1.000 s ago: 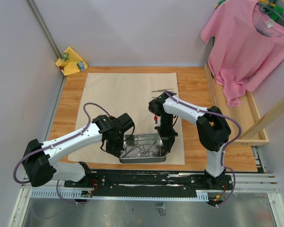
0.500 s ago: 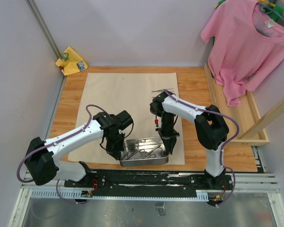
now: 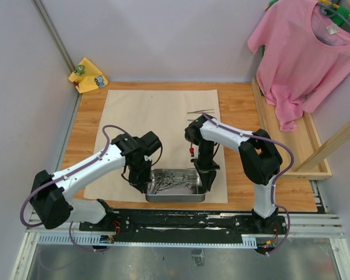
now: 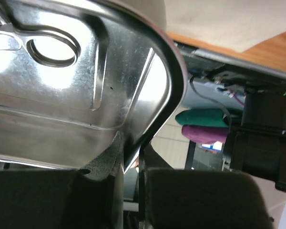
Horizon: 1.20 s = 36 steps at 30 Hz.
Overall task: Open and lay out the surgical kit
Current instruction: Adjust the medical item in the container.
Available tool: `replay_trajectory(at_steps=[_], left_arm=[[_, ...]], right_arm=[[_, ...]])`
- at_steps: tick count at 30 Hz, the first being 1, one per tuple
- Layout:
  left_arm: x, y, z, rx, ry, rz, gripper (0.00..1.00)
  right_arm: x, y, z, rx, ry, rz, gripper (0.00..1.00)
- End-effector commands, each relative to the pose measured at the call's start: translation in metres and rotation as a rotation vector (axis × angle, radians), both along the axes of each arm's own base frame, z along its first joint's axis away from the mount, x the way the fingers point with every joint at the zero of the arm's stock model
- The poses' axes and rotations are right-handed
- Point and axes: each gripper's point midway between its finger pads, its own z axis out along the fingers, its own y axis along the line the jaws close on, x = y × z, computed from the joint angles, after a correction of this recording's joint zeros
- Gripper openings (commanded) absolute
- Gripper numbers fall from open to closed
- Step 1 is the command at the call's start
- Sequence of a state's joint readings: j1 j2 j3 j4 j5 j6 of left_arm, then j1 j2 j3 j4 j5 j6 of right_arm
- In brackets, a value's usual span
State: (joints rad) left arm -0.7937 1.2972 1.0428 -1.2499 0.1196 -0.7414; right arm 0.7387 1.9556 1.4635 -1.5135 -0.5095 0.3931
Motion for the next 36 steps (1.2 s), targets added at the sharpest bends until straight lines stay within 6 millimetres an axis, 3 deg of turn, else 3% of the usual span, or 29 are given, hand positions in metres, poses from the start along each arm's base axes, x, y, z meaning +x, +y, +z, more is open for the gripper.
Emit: replay_trajectory(at_steps=[1,9,16,25,30,36], left_arm=[[0.057,-0.065,0.028,-0.279,-0.266,-0.124,0.00],[0.060,-0.064,-0.005,-0.314,-0.344,-0.064,0.00],[0.065,-0.057,-0.031,-0.298,-0.407,-0.002,0.01],[0.066,-0.050,-0.043,-0.262,-0.410,0.016,0.04],[0.064,-0.048,-0.044,-0.258,-0.405,0.021,0.09],[0.063,-0.043,-0.037,-0.243,-0.408,0.039,0.23]], right_arm=[[0.024,0.033,-0.014,0.251,-0.197,0.135,0.03],[0.073,0.028,-0.057,0.198,-0.587,0.176,0.01],[0.103,0.025,-0.070,0.121,-0.828,0.186,0.02],[0.083,0.028,-0.080,0.089,-0.836,0.111,0.08],[0.069,0.022,-0.078,0.102,-0.827,0.073,0.16],[0.069,0.025,-0.074,0.130,-0.828,0.077,0.35]])
